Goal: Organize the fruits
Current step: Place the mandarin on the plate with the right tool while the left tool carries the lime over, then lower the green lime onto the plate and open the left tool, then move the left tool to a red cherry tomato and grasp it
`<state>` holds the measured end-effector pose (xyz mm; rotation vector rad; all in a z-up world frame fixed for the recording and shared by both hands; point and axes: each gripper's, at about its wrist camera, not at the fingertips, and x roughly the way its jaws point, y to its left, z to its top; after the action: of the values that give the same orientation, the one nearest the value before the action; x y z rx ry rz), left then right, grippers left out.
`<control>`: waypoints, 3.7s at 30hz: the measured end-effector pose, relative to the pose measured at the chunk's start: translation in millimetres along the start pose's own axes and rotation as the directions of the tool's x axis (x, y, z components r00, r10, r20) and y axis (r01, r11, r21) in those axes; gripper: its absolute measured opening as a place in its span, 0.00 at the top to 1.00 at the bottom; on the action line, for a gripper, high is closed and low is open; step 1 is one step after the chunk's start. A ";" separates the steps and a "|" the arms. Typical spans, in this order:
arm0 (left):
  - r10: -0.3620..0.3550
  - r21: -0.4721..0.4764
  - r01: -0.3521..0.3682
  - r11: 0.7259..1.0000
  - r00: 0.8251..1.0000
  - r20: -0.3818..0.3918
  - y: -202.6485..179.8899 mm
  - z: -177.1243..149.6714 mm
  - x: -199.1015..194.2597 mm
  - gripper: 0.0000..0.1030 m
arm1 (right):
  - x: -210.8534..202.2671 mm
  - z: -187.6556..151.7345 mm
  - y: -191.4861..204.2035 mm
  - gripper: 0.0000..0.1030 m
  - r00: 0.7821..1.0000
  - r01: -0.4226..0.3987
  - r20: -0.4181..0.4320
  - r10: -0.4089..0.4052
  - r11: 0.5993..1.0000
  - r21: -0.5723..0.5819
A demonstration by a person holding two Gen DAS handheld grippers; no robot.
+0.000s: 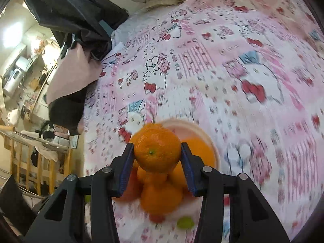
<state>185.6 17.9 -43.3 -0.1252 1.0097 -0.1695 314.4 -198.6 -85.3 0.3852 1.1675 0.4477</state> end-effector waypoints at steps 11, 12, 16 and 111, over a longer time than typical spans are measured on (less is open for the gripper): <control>-0.011 -0.010 0.010 1.000 0.999 -0.030 4.8 5.7 9.3 0.75 | 81.5 17.6 -19.3 0.51 0.995 0.017 -0.093 -0.018 1.000 -0.002; -0.012 -0.012 0.012 1.000 0.999 -0.031 5.0 6.4 9.4 0.75 | 82.8 17.3 -21.7 0.51 0.996 0.007 -0.094 -0.005 1.000 0.011; -0.013 -0.018 0.013 1.000 1.000 -0.028 4.7 7.0 8.7 0.75 | 76.9 18.4 -28.4 0.48 0.997 0.009 -0.072 -0.006 0.999 0.035; 0.105 -0.022 -0.106 0.994 0.993 -0.050 -56.6 -93.5 55.9 0.29 | -100.0 -151.4 -72.4 0.09 0.999 0.031 0.009 -0.038 0.923 0.383</control>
<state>130.6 -51.1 -128.6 -0.0896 1.0645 -0.0639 150.1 -303.8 -95.9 0.7053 1.2444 0.1808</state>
